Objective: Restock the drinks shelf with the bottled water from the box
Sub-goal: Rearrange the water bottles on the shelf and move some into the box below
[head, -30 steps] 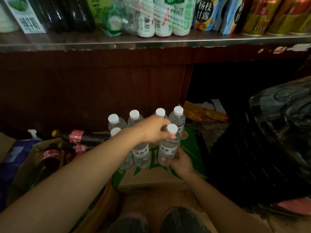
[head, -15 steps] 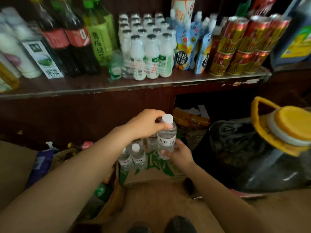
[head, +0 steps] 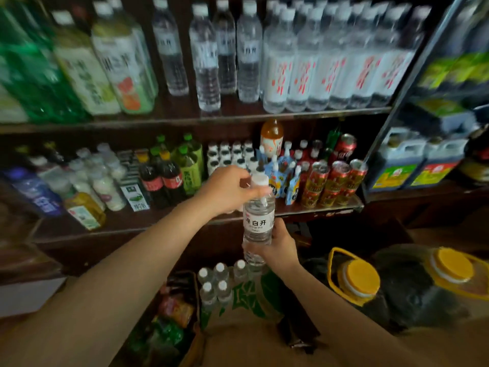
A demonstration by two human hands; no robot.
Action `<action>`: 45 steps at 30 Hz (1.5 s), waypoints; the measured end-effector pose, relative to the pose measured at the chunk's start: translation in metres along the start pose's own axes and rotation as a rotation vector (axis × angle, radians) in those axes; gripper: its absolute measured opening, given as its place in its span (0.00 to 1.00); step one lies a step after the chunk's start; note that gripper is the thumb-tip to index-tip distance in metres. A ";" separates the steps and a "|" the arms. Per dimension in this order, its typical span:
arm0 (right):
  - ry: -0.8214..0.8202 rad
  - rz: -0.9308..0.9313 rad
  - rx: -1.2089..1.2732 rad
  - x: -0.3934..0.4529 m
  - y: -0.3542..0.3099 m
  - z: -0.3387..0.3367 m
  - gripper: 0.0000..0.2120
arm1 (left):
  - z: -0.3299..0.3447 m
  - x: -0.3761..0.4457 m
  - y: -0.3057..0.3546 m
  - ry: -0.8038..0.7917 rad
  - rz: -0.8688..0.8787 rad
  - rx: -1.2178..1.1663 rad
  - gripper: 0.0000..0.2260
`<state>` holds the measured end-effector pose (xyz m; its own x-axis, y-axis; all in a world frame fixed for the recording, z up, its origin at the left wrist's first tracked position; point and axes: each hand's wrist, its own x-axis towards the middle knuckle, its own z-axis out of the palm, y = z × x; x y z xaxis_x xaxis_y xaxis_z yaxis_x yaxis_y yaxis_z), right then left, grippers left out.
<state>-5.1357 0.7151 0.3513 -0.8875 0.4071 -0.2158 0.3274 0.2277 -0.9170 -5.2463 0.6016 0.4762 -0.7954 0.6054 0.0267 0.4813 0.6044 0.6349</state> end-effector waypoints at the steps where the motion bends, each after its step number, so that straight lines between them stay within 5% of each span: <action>1: -0.002 -0.036 -0.002 -0.001 -0.020 -0.005 0.30 | -0.020 0.001 0.012 -0.012 0.013 0.007 0.22; 4: 0.005 -0.115 0.023 -0.003 -0.075 -0.021 0.30 | -0.070 0.008 0.034 -0.107 0.019 -0.053 0.18; 9: 0.066 -0.186 0.038 0.007 -0.137 -0.032 0.34 | -0.117 0.022 0.052 -0.086 0.031 -0.192 0.30; 13: 0.097 -0.229 0.064 0.020 -0.167 -0.039 0.31 | -0.130 0.033 0.063 -0.076 0.086 -0.280 0.22; 16: 0.110 -0.247 0.032 0.036 -0.176 -0.042 0.25 | -0.138 0.045 0.066 -0.062 0.103 -0.267 0.16; 20: 0.090 -0.269 -0.017 0.065 -0.189 -0.045 0.24 | -0.146 0.069 0.059 -0.014 0.114 -0.249 0.23; 45: 0.305 -0.302 -0.243 0.221 -0.240 -0.054 0.25 | -0.153 0.230 0.044 0.209 0.056 -0.214 0.23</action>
<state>-5.3927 0.7976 0.5419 -0.8309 0.5231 0.1895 0.1680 0.5606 -0.8109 -5.4643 0.6886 0.6285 -0.8392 0.5013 0.2107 0.4555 0.4366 0.7758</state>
